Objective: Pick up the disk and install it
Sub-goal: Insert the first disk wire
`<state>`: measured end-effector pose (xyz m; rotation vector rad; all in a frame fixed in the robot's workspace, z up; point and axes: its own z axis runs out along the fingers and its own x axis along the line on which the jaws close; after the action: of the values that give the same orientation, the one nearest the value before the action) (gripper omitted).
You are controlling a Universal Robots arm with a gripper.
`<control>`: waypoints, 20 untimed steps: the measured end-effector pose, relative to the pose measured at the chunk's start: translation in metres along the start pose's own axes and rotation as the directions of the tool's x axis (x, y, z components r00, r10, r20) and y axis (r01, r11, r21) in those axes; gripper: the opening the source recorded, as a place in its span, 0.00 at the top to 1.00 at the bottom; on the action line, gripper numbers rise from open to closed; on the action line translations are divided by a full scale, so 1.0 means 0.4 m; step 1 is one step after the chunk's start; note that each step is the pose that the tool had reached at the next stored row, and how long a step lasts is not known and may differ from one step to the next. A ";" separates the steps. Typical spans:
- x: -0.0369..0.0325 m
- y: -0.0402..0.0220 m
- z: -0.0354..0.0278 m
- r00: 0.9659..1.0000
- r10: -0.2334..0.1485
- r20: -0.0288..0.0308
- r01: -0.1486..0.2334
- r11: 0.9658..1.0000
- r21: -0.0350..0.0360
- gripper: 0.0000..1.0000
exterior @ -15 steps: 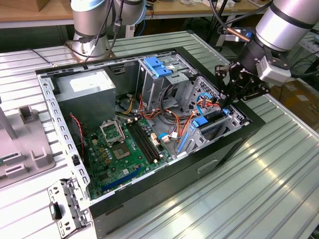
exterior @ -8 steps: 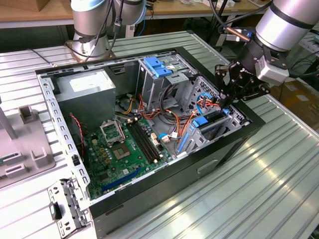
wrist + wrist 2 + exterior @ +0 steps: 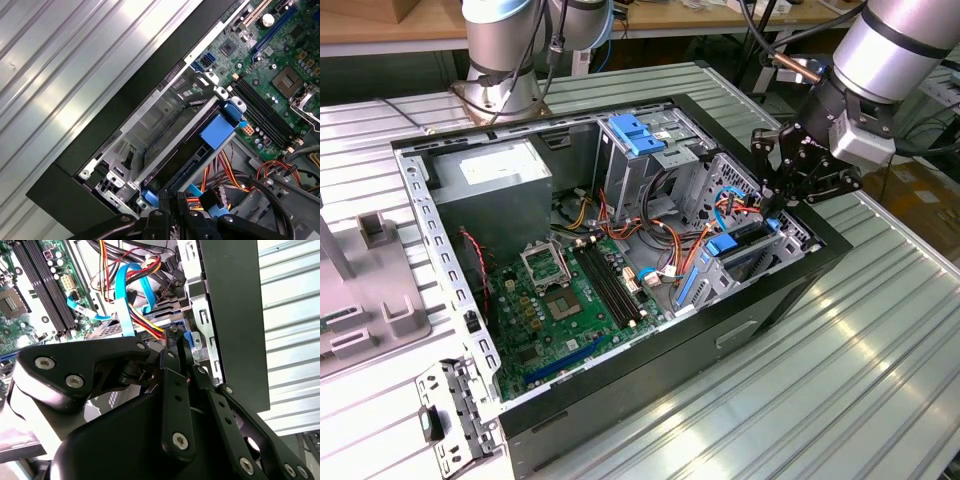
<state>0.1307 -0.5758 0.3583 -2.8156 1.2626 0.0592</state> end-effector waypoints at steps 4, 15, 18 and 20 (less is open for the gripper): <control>0.000 0.000 0.000 1.000 0.025 -0.001 -0.025 1.000 0.002 0.83; 0.000 0.000 0.001 0.995 0.098 -0.003 -0.098 0.995 0.006 0.83; 0.000 0.000 0.002 0.993 0.117 -0.004 -0.117 0.993 0.007 0.83; 0.000 0.000 0.002 0.989 0.148 -0.004 -0.148 0.989 0.009 0.83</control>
<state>0.1307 -0.5759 0.3575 -2.7117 1.4670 0.0527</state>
